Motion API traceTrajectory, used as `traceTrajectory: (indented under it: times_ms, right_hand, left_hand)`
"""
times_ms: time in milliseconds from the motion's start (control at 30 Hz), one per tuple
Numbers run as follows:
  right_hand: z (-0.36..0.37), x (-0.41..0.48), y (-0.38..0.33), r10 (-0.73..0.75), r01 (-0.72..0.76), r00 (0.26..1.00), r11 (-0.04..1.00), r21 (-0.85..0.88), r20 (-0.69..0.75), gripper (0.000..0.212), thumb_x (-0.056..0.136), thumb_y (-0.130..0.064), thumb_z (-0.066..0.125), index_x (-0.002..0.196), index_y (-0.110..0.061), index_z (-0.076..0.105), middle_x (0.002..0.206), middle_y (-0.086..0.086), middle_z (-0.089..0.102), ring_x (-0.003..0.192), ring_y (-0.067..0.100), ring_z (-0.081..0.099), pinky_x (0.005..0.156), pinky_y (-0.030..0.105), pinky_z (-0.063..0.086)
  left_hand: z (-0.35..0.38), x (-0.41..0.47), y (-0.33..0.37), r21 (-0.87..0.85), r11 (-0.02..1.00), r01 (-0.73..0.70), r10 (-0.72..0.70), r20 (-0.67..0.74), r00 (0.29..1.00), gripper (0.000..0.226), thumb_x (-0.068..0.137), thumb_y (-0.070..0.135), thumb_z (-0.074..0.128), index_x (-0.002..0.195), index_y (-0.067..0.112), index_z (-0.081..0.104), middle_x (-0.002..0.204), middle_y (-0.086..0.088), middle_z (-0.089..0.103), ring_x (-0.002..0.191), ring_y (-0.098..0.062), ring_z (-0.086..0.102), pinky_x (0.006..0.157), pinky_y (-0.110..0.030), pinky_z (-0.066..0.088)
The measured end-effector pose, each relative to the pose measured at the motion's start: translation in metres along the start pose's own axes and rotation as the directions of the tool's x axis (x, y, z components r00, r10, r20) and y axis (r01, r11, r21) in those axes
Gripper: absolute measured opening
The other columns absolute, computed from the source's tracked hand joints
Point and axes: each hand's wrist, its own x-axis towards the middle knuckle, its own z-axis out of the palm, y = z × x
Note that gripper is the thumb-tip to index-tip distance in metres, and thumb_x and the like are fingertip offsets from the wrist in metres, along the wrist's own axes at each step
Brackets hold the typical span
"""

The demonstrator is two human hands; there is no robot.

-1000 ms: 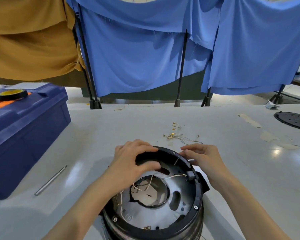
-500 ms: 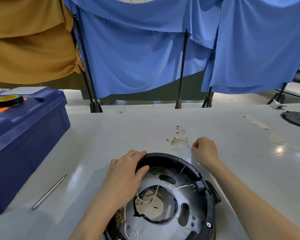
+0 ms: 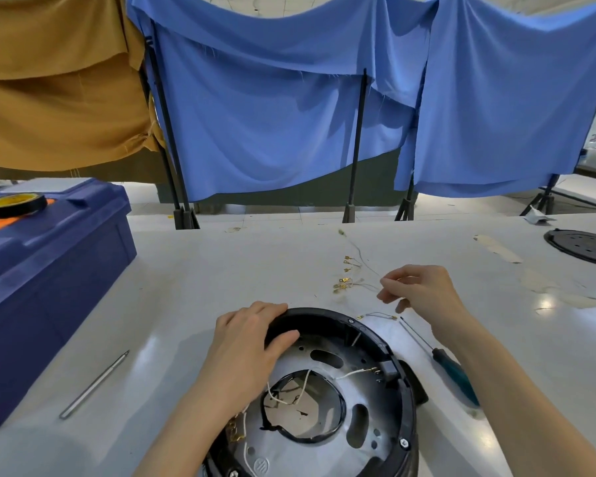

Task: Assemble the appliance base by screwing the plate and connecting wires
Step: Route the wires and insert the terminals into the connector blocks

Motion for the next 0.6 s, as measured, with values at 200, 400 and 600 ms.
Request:
traceTrajectory:
  times_ms: [200,400,600]
  right_hand:
    - [0.005,-0.031,-0.021,-0.112,0.078,0.963,0.987,0.142,0.246,0.006,0.085,0.001,0.071,0.085,0.007,0.071,0.072,0.026,0.069,0.051,0.025,0.059,0.044,0.025,0.043]
    - [0.016,-0.050,-0.027,-0.121,0.113,0.901,0.993,0.045,0.416,0.006,0.083,0.003,0.071,0.078,0.005,0.073,0.063,0.020,0.067,0.045,0.018,0.053,0.044,0.023,0.040]
    - [0.012,-0.055,-0.028,-0.140,0.137,0.904,0.990,0.036,0.405,0.007,0.084,-0.009,0.074,0.079,-0.004,0.077,0.071,0.014,0.072,0.057,0.018,0.063,0.053,0.022,0.047]
  left_hand:
    - [-0.005,-0.003,0.020,-0.594,0.805,-0.020,-0.101,-0.169,0.980,0.046,0.079,0.032,0.076,0.123,0.032,0.063,0.089,0.013,0.070,0.074,0.000,0.063,0.067,-0.011,0.046]
    - [-0.003,-0.009,0.035,-0.725,0.679,-0.117,-0.104,-0.253,0.962,0.015,0.090,0.031,0.061,0.095,0.026,0.075,0.074,0.002,0.069,0.064,-0.012,0.064,0.072,-0.016,0.052]
    - [-0.005,-0.014,0.034,-0.699,0.703,-0.127,-0.125,-0.297,0.947,0.015,0.092,0.017,0.063,0.085,0.020,0.076,0.071,0.000,0.068,0.064,-0.012,0.065,0.071,-0.022,0.054]
